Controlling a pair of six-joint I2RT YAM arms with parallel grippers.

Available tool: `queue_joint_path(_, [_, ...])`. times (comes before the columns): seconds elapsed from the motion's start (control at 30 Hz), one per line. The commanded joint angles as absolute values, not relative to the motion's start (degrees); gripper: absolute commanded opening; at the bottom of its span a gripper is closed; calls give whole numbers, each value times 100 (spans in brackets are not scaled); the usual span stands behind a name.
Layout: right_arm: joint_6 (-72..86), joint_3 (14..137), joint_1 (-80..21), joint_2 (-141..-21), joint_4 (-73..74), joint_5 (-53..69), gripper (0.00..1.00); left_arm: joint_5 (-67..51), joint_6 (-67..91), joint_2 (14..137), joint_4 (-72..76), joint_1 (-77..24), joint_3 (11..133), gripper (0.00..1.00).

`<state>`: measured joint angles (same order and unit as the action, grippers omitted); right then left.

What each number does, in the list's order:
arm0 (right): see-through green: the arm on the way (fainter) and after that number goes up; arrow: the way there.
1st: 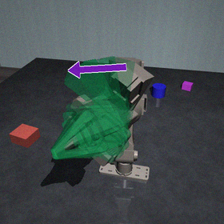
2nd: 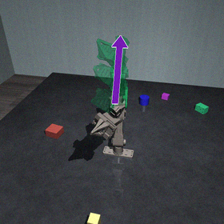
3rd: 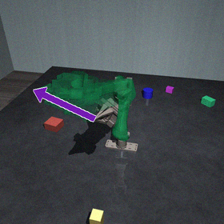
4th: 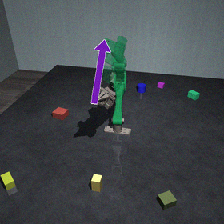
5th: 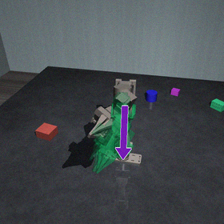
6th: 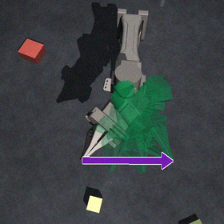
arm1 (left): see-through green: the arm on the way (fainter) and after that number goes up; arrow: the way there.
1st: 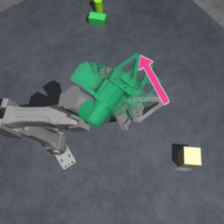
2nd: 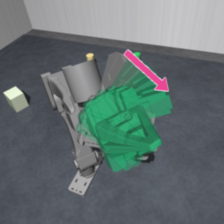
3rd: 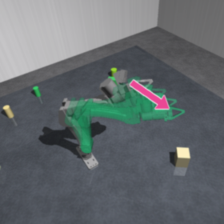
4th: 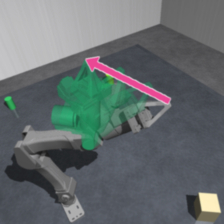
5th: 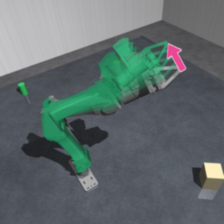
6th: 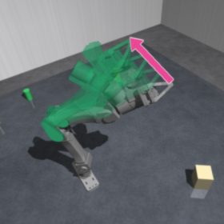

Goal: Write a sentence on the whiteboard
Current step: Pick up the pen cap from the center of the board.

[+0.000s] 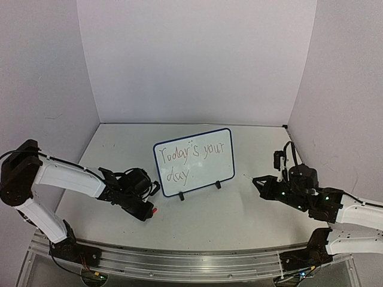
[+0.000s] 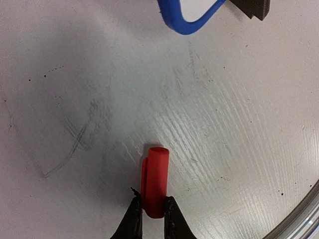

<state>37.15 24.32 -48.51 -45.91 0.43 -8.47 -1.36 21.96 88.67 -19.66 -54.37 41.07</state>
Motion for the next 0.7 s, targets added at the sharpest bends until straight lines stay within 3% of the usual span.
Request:
queue_joint_path(0.0, [3754,2459,-4838,-4564,-114,-879,0,-53,2132,9025,-2220,-5477,4226,9])
queue_joint_path(0.23, [3716,2501,-4840,-4553,-61,-824,0,-98,2180,8838,-2238,-5507,4153,0])
queue_joint_path(0.67, [3401,3037,-4836,-4517,739,158,0,-663,2002,7957,-2526,-5626,4173,0])
